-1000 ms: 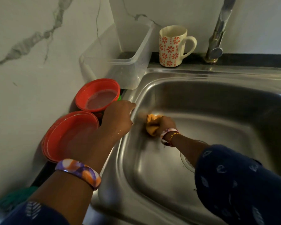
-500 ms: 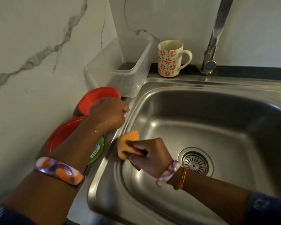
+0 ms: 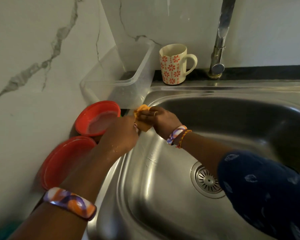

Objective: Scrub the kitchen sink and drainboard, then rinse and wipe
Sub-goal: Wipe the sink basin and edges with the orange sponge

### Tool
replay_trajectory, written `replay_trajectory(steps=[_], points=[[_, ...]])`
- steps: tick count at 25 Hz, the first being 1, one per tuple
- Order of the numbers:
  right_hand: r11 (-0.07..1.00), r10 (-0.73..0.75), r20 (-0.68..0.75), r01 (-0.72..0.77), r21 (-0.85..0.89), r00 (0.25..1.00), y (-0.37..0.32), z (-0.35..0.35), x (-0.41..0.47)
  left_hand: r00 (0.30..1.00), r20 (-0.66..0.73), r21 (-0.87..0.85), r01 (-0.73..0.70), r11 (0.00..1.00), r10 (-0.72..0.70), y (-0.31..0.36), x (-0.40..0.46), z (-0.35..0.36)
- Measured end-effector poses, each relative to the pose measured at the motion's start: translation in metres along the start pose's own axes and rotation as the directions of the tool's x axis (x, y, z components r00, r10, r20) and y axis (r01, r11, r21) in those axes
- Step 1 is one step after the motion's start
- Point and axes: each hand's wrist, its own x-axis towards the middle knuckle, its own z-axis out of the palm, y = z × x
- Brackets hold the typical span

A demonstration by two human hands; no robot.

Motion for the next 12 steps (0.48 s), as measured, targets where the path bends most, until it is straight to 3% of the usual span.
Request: replay_trajectory(steps=[5, 8, 10, 12], points=[[0.967, 0.034, 0.041, -0.023, -0.253, 0.999, 0.031, -0.028, 0.008, 0.977, 0.202, 0.286, -0.129, 0.949, 0.072, -0.009, 0.005, 0.025], [0.919, 0.219, -0.053, -0.224, -0.325, 0.974, 0.047, -0.044, -0.014, 0.975, 0.219, 0.36, -0.127, 0.924, 0.048, -0.005, 0.011, 0.03], [0.836, 0.39, -0.146, -0.416, -0.358, 0.909, 0.063, -0.063, -0.051, 0.985, 0.172, 0.383, -0.08, 0.92, 0.014, -0.001, 0.011, 0.033], [0.685, 0.583, -0.263, -0.64, -0.35, 0.768, 0.093, -0.085, -0.108, 0.99, 0.14, 0.437, -0.073, 0.897, 0.012, 0.009, 0.01, 0.035]])
